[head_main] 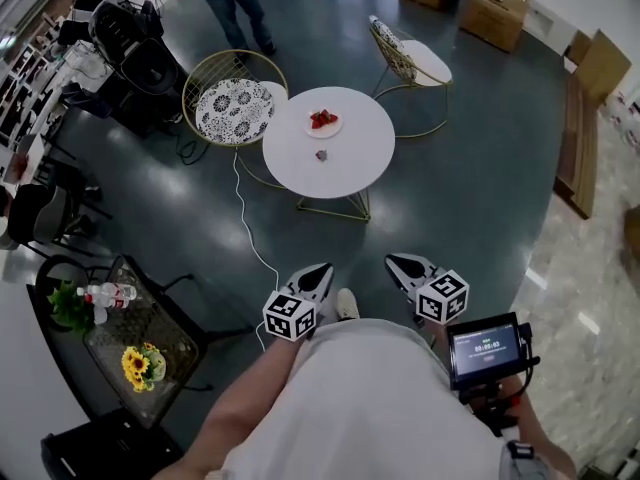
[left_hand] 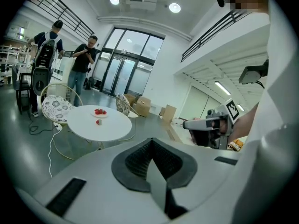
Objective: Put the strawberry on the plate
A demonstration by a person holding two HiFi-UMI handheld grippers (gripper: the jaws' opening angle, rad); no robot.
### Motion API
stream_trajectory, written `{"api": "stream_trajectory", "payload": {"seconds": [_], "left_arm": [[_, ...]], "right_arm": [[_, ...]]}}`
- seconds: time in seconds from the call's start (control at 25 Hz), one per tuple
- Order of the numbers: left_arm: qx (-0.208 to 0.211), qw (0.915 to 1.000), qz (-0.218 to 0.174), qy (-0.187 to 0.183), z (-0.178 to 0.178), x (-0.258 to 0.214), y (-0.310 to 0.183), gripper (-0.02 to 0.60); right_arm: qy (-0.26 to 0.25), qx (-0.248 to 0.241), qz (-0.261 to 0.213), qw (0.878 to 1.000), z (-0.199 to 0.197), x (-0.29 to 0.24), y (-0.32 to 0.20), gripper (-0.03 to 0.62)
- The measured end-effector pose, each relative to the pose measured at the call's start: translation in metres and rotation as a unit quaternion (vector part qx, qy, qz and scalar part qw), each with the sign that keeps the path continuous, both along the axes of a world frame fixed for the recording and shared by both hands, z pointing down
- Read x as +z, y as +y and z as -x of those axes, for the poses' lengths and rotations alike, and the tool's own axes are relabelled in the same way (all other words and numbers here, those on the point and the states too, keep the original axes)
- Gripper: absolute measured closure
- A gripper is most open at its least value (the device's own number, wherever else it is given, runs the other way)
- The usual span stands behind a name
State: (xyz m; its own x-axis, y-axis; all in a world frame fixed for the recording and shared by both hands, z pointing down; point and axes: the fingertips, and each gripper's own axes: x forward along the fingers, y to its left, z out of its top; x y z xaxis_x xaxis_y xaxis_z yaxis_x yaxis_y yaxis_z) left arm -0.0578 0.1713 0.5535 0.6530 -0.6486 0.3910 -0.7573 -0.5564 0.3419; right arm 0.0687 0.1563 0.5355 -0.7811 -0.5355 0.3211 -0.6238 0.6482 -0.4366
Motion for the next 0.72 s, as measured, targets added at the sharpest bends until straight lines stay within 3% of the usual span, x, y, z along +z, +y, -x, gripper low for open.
{"api": "stream_trajectory", "payload": {"seconds": [0.44, 0.72], "left_arm": [[0.006, 1.0, -0.007, 0.002, 0.048, 0.003, -0.06, 0.575], [-0.007, 0.9999, -0.008, 0.001, 0.068, -0.001, -0.079, 0.575]], "right_arm": [[0.011, 0.007, -0.024, 1.0, 0.049, -0.011, -0.08, 0.588], [0.016, 0.007, -0.016, 1.0, 0.06, -0.011, -0.09, 0.588]]}}
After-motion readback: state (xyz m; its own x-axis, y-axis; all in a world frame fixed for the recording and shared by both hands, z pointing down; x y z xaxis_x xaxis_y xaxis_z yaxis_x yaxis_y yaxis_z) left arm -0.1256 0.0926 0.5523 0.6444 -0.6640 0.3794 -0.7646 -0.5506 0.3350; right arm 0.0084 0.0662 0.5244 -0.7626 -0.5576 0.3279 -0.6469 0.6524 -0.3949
